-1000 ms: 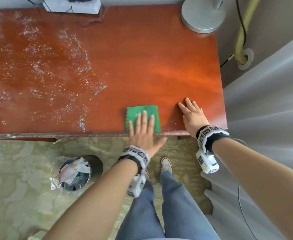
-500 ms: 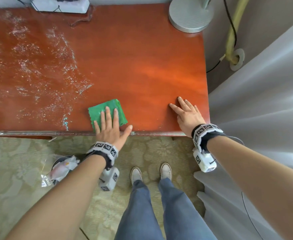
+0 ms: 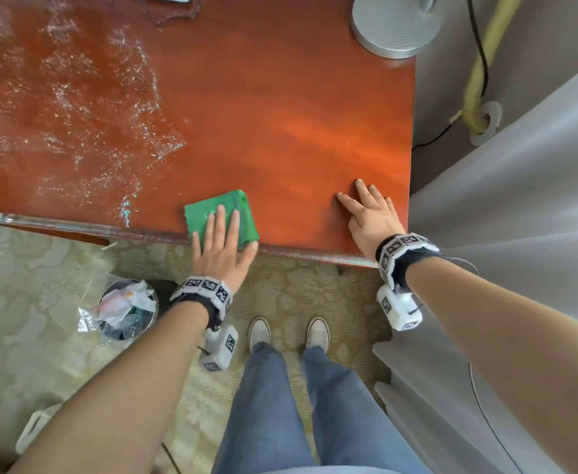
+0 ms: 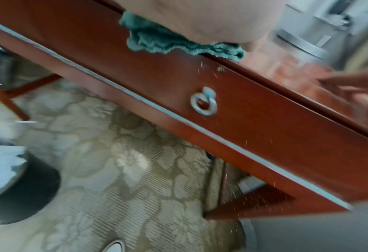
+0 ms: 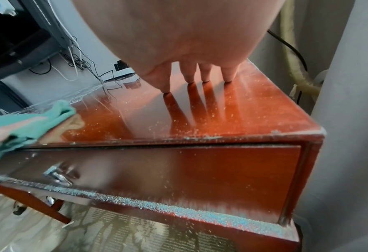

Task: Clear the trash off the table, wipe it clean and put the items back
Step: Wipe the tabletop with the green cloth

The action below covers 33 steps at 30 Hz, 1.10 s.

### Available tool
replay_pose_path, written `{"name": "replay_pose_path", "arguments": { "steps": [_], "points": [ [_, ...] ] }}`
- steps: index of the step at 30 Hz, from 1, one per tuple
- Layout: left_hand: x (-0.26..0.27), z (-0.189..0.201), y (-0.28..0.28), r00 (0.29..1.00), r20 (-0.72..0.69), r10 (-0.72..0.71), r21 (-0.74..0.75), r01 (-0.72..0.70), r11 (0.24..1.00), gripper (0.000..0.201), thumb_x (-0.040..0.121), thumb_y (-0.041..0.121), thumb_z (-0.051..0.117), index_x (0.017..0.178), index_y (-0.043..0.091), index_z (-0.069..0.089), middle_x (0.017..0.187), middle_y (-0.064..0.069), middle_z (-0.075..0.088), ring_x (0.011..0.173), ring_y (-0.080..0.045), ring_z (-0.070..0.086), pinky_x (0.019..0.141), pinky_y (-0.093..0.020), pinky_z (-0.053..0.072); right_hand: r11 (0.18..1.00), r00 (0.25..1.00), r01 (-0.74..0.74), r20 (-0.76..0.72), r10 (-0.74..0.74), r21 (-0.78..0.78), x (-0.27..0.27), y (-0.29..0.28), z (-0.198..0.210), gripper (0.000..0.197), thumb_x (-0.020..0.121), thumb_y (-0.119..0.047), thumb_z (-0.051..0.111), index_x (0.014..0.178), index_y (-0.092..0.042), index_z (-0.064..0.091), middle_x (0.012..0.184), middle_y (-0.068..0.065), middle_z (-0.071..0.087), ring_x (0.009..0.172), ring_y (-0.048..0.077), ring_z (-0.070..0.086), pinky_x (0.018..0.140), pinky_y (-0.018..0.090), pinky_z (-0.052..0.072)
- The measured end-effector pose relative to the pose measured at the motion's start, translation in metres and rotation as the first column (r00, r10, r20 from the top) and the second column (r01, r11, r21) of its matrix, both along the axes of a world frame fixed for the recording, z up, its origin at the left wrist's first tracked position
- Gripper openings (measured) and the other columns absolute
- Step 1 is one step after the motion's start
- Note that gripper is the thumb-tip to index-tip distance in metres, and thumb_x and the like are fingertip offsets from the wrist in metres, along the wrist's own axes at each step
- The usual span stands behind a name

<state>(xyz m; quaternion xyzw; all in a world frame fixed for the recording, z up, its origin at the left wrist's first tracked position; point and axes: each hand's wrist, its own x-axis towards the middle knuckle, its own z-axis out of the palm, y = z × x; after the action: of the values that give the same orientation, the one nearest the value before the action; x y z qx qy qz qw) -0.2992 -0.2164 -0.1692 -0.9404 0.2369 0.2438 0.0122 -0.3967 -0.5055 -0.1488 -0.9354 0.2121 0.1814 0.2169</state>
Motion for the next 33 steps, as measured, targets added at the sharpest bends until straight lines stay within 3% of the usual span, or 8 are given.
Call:
{"name": "replay_pose_path", "arguments": {
  "steps": [2,5,10,14,21,26,31,33],
  "points": [
    [0.013,0.005,0.017,0.993,-0.044,0.106,0.043,-0.104,0.994,0.078,0.092,0.072,-0.004,0.153,0.029,-0.025,0.157,0.002,-0.038,0.148,-0.019,-0.027,0.122,-0.055,-0.001,1.0,1.0,0.001,-0.002,-0.001,-0.022,0.002,0.004,-0.002,0.06,0.099,-0.02,0.033,0.155,-0.037,0.021,0.166,0.0,-0.002,0.152,0.026,-0.001,0.123,0.047,0.002],
    [0.003,0.007,-0.003,0.992,-0.024,0.12,0.038,-0.119,0.992,0.089,0.088,0.077,-0.007,0.154,0.021,-0.024,0.158,-0.007,-0.035,0.149,-0.028,-0.024,0.122,-0.055,-0.004,0.999,1.0,0.01,-0.012,-0.011,-0.039,0.01,0.013,-0.003,0.059,0.1,-0.022,0.031,0.156,-0.035,0.019,0.166,0.001,-0.003,0.152,0.029,-0.002,0.123,0.047,0.002],
    [-0.055,0.001,-0.065,0.972,-0.018,-0.236,-0.063,0.235,0.97,0.087,0.093,0.075,0.004,0.158,0.019,-0.011,0.162,-0.008,-0.027,0.15,-0.026,-0.023,0.122,-0.053,-0.003,0.999,1.0,-0.013,-0.019,0.012,-0.033,0.032,0.027,-0.001,0.057,0.101,-0.024,0.031,0.156,-0.031,0.02,0.166,0.002,-0.002,0.152,0.028,-0.001,0.123,0.046,0.004],
    [-0.039,-0.004,-0.049,0.944,0.014,-0.329,-0.099,0.329,0.939,0.075,0.099,0.067,0.01,0.16,0.025,-0.002,0.165,-0.002,-0.019,0.152,-0.02,-0.016,0.123,-0.05,0.003,0.998,0.999,-0.04,-0.034,0.039,-0.038,0.057,0.037,0.0,0.054,0.103,-0.026,0.029,0.156,-0.031,0.021,0.166,0.002,-0.001,0.152,0.028,-0.001,0.123,0.045,0.004],
    [0.094,-0.006,0.096,0.999,0.048,0.013,0.059,-0.016,0.998,0.077,0.094,0.07,-0.008,0.153,0.025,-0.026,0.157,-0.004,-0.038,0.149,-0.024,-0.024,0.122,-0.051,-0.006,0.998,0.999,-0.037,-0.032,0.035,-0.045,0.102,0.083,-0.007,0.054,0.104,-0.034,0.03,0.157,-0.031,0.019,0.166,0.003,-0.001,0.152,0.03,-0.001,0.123,0.046,0.005],
    [0.122,0.007,0.129,0.999,-0.018,0.045,0.1,-0.043,0.994,0.088,0.087,0.078,-0.011,0.151,0.02,-0.03,0.154,-0.009,-0.042,0.148,-0.029,-0.027,0.122,-0.054,-0.005,0.998,0.998,-0.052,-0.05,0.05,-0.044,0.139,0.128,-0.004,0.054,0.104,-0.035,0.028,0.157,-0.031,0.016,0.166,0.002,-0.004,0.152,0.029,-0.002,0.123,0.046,0.004],
    [0.085,0.003,0.075,0.943,-0.083,-0.322,-0.068,0.317,0.946,0.086,0.091,0.076,-0.005,0.155,0.022,-0.02,0.157,-0.005,-0.038,0.147,-0.026,-0.029,0.122,-0.053,-0.007,0.996,0.996,-0.062,-0.062,0.057,-0.07,0.175,0.161,-0.003,0.056,0.103,-0.028,0.032,0.157,-0.031,0.016,0.166,0.004,-0.003,0.152,0.029,-0.001,0.123,0.047,0.006],
    [0.087,-0.001,0.074,0.924,-0.065,-0.376,-0.102,0.368,0.924,0.079,0.096,0.071,0.0,0.157,0.024,-0.014,0.161,-0.002,-0.03,0.149,-0.022,-0.025,0.122,-0.051,-0.005,0.996,0.997,-0.053,-0.063,0.049,-0.067,0.183,0.168,-0.002,0.056,0.103,-0.025,0.033,0.157,-0.031,0.017,0.166,0.004,-0.002,0.152,0.029,0.0,0.123,0.047,0.007]
  ]
}}
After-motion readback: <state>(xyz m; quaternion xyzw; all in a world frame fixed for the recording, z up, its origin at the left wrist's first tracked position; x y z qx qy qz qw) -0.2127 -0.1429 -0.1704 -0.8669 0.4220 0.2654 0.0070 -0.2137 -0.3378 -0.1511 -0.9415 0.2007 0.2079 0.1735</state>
